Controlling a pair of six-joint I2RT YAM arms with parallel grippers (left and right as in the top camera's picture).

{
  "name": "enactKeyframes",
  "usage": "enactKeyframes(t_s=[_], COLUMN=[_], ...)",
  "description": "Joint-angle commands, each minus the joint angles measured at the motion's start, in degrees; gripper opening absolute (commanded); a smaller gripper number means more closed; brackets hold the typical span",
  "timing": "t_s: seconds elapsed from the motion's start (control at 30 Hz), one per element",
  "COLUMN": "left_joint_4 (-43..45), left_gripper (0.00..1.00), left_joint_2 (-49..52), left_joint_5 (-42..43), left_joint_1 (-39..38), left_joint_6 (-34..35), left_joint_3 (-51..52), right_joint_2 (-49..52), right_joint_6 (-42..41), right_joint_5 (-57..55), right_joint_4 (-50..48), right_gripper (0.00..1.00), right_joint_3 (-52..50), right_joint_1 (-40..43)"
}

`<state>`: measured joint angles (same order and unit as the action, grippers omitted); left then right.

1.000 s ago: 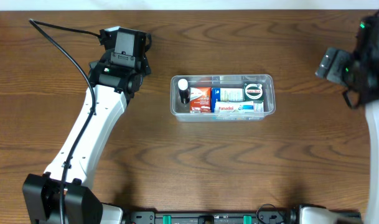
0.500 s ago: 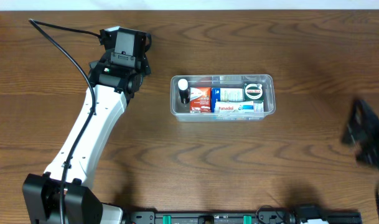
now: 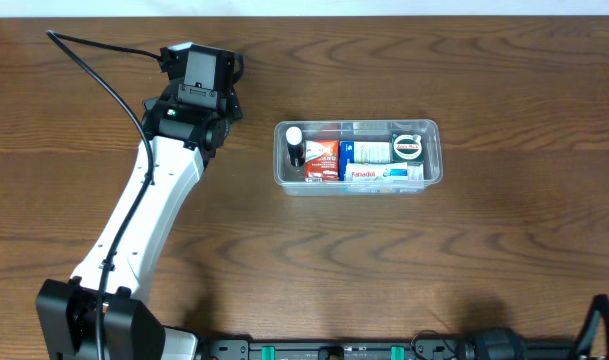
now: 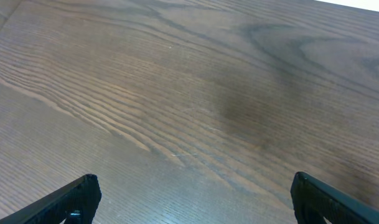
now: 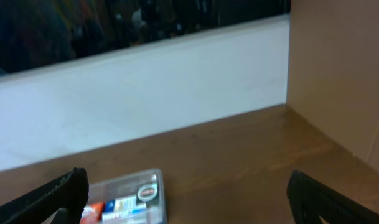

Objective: Pack container

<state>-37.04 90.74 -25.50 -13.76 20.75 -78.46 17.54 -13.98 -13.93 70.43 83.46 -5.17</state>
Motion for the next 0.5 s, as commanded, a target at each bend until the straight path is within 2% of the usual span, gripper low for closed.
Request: enactKeyframes(t_s=[0.0,0.47], left_joint_4=[0.0,0.0], left_gripper=[0.98,0.98], left_joint_2=[-0.5,-0.5], left_joint_5=[-0.9,-0.9], left_joint_1=[0.2,0.2], left_joint_6=[-0.4,-0.4], left_joint_3=[-1.0,-1.0], right_joint_2=[-3.2,-17.3], right_joint_6=[0.1,-3.4], right_joint_5=[0.5,1.0], right_joint_4=[-0.7,-16.2], right_gripper=[0.99,0.99], right_joint_3=[-5.4,-28.9], right_joint_1=[-0.5,-0.4])
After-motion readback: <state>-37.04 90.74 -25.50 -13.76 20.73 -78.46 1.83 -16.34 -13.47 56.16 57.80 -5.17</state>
